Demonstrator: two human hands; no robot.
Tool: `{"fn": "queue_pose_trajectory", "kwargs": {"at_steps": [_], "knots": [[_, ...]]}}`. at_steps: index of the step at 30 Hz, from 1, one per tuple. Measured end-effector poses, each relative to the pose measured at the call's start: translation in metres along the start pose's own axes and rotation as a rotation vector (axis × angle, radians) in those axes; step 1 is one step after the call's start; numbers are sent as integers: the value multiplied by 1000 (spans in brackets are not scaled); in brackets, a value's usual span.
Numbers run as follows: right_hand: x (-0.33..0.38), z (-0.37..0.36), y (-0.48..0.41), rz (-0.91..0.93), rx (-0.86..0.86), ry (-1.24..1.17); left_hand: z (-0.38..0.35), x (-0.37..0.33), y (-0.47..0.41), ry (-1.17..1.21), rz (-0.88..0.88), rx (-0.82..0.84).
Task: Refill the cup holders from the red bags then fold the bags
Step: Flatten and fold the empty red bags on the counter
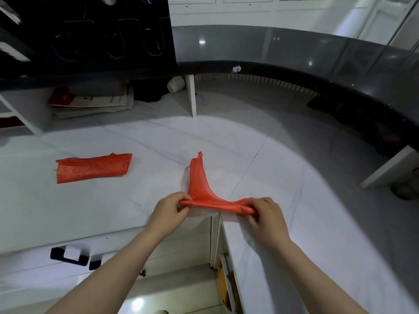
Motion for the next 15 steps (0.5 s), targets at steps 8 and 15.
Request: {"fn": "queue_pose_trajectory", "kwargs": {"at_steps": [8,15], "knots": [[-43,1,-12,-411,-54,41,-3,21,-7,30,263,-65],[22,-24,-13,186,126,461,-37,-43,-11,-579,-383,124]]}}
Point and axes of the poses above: each hand's wrist, its own y-axis away from the middle knuckle, its own z-axis out of the back of the hand, x = y × z, the point moved 10 cm from there along -y, towards the middle knuckle, and after that the axes turned 4 degrees about -z, right-handed, at the moved point
